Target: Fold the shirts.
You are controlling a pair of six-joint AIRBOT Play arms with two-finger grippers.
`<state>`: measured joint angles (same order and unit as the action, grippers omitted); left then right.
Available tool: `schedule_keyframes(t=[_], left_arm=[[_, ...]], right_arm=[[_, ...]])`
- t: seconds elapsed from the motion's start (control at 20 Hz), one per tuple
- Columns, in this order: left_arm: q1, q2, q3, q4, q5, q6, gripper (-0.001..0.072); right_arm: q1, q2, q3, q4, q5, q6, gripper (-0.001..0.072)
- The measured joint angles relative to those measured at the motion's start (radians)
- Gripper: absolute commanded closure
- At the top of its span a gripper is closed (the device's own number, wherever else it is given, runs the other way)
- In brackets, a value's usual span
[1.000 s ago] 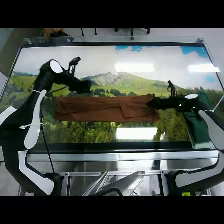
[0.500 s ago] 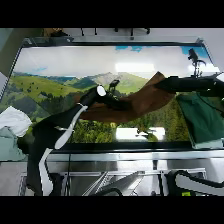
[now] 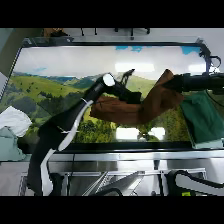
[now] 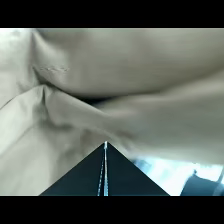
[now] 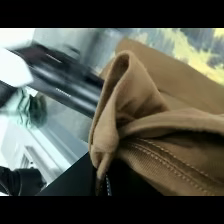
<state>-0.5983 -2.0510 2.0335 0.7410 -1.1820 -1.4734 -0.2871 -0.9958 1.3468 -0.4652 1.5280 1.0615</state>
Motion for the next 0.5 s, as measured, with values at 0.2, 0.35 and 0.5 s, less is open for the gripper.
schedule_keyframes(t=[0.2, 0.35, 0.5], left_arm=[[0.193, 0.233, -0.06, -0.007, -0.114, 0.025, 0.0689], [0.351, 0.391, -0.083, -0.007, -0.18, 0.034, 0.0689], [0.469, 0.506, -0.092, -0.007, -0.233, 0.054, 0.0689]], right_arm=[[0.171, -0.047, 0.002, 0.009, -0.104, 0.01, 0.0696], [0.405, -0.13, 0.002, 0.02, -0.297, 0.01, 0.0693], [0.689, -0.274, 0.002, 0.045, -0.625, -0.024, 0.0152]])
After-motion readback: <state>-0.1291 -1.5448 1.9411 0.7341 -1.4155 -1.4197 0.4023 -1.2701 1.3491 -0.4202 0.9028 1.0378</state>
